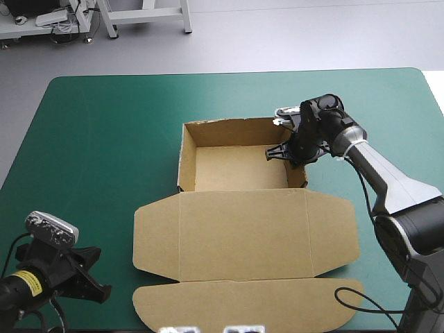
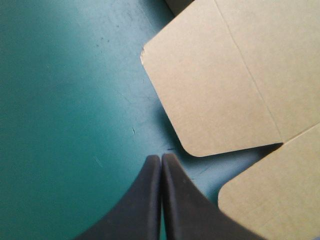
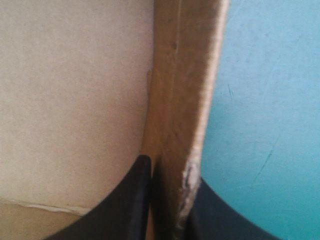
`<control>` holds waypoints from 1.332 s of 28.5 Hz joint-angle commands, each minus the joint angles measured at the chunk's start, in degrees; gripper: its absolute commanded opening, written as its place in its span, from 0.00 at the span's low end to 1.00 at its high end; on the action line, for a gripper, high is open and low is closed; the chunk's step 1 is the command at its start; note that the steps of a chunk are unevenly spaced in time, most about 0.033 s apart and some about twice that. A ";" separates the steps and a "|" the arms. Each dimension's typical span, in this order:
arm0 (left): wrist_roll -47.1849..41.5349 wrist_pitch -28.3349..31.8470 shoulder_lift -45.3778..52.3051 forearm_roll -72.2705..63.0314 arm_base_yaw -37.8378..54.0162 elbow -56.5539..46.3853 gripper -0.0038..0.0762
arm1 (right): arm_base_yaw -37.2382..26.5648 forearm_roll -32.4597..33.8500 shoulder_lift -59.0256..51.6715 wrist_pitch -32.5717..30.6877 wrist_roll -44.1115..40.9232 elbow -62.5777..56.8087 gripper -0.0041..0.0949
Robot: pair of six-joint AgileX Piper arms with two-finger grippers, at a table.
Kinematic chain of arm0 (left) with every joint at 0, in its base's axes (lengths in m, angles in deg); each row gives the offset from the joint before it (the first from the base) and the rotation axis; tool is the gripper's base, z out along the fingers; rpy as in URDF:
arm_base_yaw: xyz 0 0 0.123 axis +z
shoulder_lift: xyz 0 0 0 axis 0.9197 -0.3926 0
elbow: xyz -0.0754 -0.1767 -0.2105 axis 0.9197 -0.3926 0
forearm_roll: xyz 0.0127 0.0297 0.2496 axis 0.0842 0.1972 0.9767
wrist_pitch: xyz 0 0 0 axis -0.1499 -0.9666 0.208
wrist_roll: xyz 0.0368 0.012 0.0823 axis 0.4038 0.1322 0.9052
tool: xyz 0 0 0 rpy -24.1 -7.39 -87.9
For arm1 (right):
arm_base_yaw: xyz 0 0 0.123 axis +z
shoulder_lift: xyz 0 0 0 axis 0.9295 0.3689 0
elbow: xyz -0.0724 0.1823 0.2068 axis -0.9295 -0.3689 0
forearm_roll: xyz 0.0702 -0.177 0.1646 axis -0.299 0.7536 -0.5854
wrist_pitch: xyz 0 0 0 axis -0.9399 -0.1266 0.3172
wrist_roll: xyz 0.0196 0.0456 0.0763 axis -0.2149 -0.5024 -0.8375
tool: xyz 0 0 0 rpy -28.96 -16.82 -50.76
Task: Fold the box
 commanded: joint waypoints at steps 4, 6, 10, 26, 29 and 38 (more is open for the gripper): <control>-2.81 8.58 4.21 -0.86 -0.45 -9.40 0.04 | -0.23 -0.69 -2.34 1.08 0.84 1.29 0.02; -2.96 9.06 4.87 -0.86 -0.45 -10.99 0.04 | -0.23 -0.69 -2.74 0.85 0.63 1.40 0.02; -2.96 9.06 5.12 -0.63 -0.45 -11.76 0.04 | -0.38 -0.38 -4.99 0.85 0.63 1.40 0.02; -2.96 11.27 5.12 -0.52 -0.45 -11.76 0.04 | -33.67 2.00 -19.98 -6.96 8.35 1.40 0.02; -2.96 11.71 5.12 -0.52 -0.45 -11.76 0.04 | -42.45 1.46 -20.71 -6.96 11.05 1.40 0.02; -2.96 12.89 5.12 -0.48 -0.45 -11.76 0.04 | -55.35 -6.12 -16.40 -2.85 12.09 1.30 0.02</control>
